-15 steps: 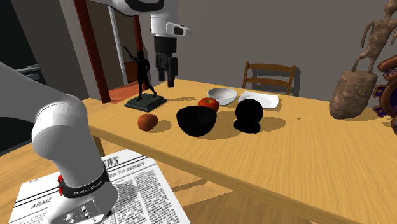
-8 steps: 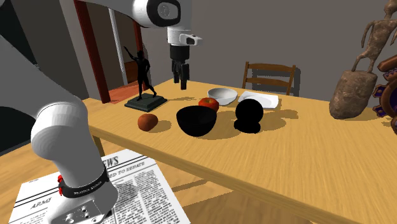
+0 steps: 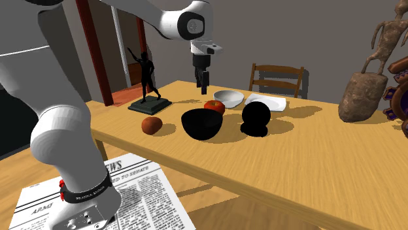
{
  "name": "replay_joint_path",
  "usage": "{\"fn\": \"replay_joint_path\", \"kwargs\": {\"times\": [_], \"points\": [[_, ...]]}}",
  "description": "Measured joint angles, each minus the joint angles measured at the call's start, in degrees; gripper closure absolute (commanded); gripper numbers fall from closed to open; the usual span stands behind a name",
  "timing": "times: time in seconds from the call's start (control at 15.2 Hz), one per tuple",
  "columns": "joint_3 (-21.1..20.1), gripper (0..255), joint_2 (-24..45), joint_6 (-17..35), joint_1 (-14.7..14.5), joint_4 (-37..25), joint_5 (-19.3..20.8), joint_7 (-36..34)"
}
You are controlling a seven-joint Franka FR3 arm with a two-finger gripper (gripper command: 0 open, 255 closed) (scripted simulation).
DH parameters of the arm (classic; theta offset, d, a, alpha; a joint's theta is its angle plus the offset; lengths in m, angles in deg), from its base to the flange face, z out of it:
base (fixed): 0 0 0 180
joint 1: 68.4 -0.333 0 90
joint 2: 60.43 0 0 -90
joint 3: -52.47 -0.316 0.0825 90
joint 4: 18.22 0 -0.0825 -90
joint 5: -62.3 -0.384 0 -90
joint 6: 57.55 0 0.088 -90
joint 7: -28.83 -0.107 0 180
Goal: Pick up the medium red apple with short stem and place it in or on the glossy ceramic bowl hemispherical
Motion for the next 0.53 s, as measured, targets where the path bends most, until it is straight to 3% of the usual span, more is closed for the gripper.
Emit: {"fn": "replay_joint_path", "kwargs": {"times": [0.33,0.53], "points": [[-0.8,0,11.0,3.4,0.1,-8.9,3.4,-7.4],[-0.7,0,13.5,4.6,-0.1,-10.4,4.2,-9.0]]}}
